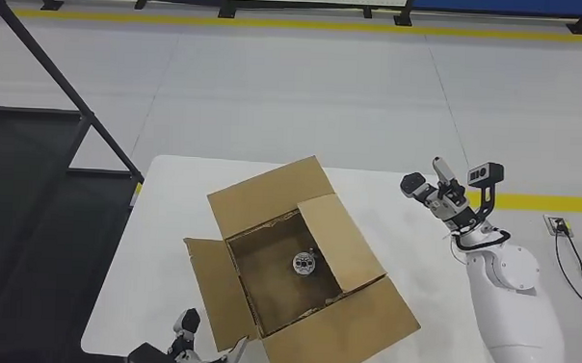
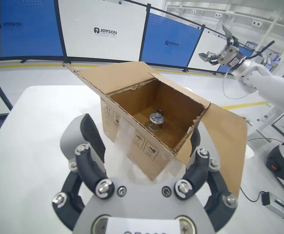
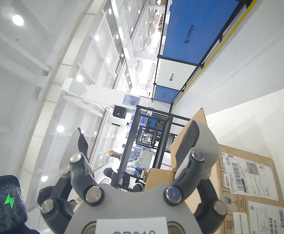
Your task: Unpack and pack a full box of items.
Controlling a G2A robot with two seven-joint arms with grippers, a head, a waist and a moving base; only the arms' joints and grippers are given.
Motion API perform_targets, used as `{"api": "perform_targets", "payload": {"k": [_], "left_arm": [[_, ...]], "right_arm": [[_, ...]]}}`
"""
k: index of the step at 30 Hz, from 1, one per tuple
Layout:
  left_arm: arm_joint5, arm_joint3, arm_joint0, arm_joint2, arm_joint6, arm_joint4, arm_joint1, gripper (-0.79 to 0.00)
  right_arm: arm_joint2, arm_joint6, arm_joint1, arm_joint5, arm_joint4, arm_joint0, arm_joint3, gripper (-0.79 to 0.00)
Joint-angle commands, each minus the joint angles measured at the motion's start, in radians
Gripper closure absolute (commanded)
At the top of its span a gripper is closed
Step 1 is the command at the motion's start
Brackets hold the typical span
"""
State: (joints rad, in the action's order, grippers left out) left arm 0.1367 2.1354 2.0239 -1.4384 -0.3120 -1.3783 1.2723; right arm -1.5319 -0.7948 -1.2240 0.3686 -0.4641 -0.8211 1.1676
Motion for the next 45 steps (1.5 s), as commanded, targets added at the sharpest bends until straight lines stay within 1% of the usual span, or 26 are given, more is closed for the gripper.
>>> {"api": "perform_targets", "payload": {"k": [1, 7, 15, 22, 28, 38, 40, 42, 45], "left_arm": [[-0.024, -0.011, -0.017, 0.013, 0.013, -0.032, 0.001, -0.785], [-0.069, -0.028, -0.064, 0.024, 0.030, -0.072, 0.002, -0.785], [-0.102, -0.044, -0.114, -0.023, 0.057, -0.031, 0.003, -0.785], [-0.108, -0.064, -0.174, -0.062, 0.104, 0.011, 0.002, -0.785], [-0.119, -0.079, -0.233, -0.070, 0.147, 0.016, 0.003, -0.785], [-0.119, -0.126, -0.335, -0.099, 0.227, 0.086, 0.005, -0.785], [-0.117, -0.127, -0.340, -0.102, 0.232, 0.092, 0.005, -0.785], [-0.094, -0.119, -0.327, -0.101, 0.226, 0.109, 0.005, -0.785], [-0.069, -0.084, -0.263, -0.116, 0.193, 0.100, 0.002, -0.785]], "right_arm": [[-0.002, 0.001, 0.002, 0.002, -0.002, -0.002, -0.001, -0.785], [-0.002, 0.003, 0.005, 0.005, -0.010, -0.008, 0.002, -0.785], [-0.009, 0.012, 0.011, 0.009, -0.014, -0.039, 0.037, -0.785], [-0.014, 0.032, 0.016, 0.006, -0.013, -0.068, 0.072, -0.785], [-0.021, 0.049, 0.020, 0.004, -0.011, -0.095, 0.101, -0.785], [-0.025, 0.073, 0.025, 0.002, -0.012, -0.125, 0.128, -0.785], [-0.023, 0.077, 0.025, 0.001, -0.014, -0.129, 0.132, -0.785], [-0.022, 0.080, 0.026, 0.001, -0.012, -0.131, 0.132, -0.785], [-0.020, 0.084, 0.026, 0.001, -0.016, -0.130, 0.127, -0.785]]}}
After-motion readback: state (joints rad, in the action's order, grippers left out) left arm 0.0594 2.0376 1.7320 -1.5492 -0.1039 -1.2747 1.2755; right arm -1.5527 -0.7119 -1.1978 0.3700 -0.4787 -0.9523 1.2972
